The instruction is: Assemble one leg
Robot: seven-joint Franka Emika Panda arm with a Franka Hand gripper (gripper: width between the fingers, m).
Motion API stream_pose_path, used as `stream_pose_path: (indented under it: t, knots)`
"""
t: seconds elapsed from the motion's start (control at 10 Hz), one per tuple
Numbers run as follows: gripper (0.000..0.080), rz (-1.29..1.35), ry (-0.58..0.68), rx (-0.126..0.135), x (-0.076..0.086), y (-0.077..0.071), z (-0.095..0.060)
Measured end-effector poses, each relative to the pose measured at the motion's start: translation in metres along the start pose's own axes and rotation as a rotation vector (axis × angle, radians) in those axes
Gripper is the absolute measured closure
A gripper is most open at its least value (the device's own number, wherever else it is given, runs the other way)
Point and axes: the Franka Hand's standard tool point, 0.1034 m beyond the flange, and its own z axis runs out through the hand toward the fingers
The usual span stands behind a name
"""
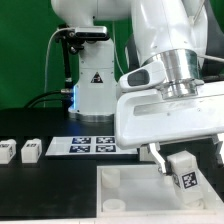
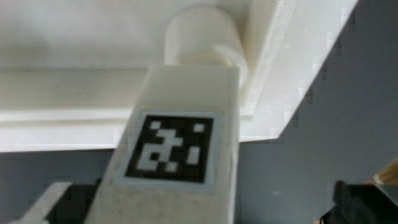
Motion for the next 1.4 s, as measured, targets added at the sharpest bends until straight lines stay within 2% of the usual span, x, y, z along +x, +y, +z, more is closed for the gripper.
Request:
stream_pose_path:
  t: [0.7, 0.8, 0.9, 1.0, 1.1, 1.3, 1.4]
  knots:
    - [0.0151, 0.0, 0.0, 0.0, 0.0, 0.0, 0.0]
    - [0.0151, -0.003, -0.032, 0.002, -0.003, 0.002, 0.001]
    - [0.0151, 0.001, -0.088, 0.004, 0.0, 0.009, -0.005]
    - [0.0151, 0.006, -0.083, -0.003, 0.009, 0.018, -0.012]
    - [0.0151, 0.013, -0.169, 0.006, 0.002, 0.021, -0.011]
    - [0.0151, 0.034, -0.373, 0.039, 0.009, 0.025, -0.015]
    - [0.0151, 0.055, -0.497, 0.059, 0.005, 0.021, -0.016]
